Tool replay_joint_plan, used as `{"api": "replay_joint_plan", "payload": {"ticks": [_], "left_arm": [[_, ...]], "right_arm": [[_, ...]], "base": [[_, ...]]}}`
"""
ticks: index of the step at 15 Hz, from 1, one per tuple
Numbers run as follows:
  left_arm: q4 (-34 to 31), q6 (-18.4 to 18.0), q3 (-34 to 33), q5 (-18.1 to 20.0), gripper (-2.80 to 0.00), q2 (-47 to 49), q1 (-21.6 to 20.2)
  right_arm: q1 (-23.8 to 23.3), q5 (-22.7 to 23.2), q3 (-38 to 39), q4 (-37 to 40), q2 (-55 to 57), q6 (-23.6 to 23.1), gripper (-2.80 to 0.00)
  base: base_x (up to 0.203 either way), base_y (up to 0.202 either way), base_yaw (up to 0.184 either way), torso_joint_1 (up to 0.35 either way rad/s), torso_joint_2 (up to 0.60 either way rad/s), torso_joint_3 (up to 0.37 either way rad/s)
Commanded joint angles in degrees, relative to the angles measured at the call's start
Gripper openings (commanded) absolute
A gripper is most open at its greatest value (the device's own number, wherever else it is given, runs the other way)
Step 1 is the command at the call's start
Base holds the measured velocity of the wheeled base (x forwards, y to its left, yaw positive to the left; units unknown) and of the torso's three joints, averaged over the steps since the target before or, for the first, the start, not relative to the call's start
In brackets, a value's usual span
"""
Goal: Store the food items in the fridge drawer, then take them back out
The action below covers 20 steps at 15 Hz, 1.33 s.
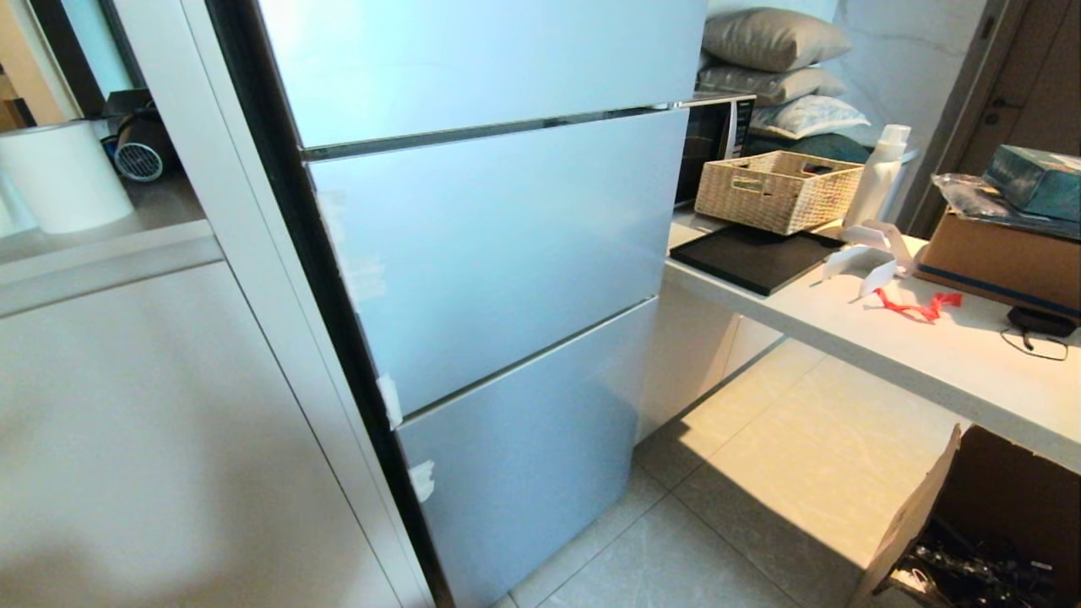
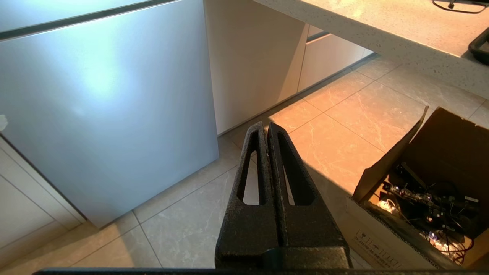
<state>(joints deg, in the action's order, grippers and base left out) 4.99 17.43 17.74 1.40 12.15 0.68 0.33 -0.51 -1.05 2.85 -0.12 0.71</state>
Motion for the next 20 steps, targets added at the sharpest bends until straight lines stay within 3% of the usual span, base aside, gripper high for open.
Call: {"api": "replay_joint_plan", "payload": {"ticks": [1, 4, 6, 7, 10, 13, 20], "left_arm": [[4.6, 13.9, 4.6, 0.7, -2.80, 18.4, 1.5], [16.1, 29.7, 6.6, 1.3, -2.80, 36.4, 2.8], [25.1, 36.9, 7.6, 1.3, -2.80, 47.8, 3.2], [29.3, 38.8, 8.2, 0.8, -2.80, 52.4, 3.4], [39.9, 41.8, 12.4, -3.6, -2.80, 65.9, 4.7], [45.5, 43.3, 19.7, -9.3, -2.80, 75.3, 6.5], [46.6, 45.9, 31.3, -14.2, -2.80, 82.9, 6.9]], "right_arm": [[0.1, 0.0, 0.0, 0.1, 0.1, 0.0, -2.80], [0.0, 0.0, 0.0, 0.1, 0.1, 0.0, -2.80], [0.0, 0.0, 0.0, 0.1, 0.1, 0.0, -2.80], [0.0, 0.0, 0.0, 0.1, 0.1, 0.0, -2.80], [0.0, 0.0, 0.0, 0.1, 0.1, 0.0, -2.80], [0.0, 0.0, 0.0, 0.1, 0.1, 0.0, -2.80], [0.0, 0.0, 0.0, 0.1, 0.1, 0.0, -2.80]], "base": [[0.000, 0.000, 0.000, 0.000, 0.00, 0.000], [0.000, 0.000, 0.000, 0.000, 0.00, 0.000], [0.000, 0.000, 0.000, 0.000, 0.00, 0.000], [0.000, 0.000, 0.000, 0.000, 0.00, 0.000], [0.000, 0.000, 0.000, 0.000, 0.00, 0.000], [0.000, 0.000, 0.000, 0.000, 0.00, 0.000], [0.000, 0.000, 0.000, 0.000, 0.00, 0.000]]}}
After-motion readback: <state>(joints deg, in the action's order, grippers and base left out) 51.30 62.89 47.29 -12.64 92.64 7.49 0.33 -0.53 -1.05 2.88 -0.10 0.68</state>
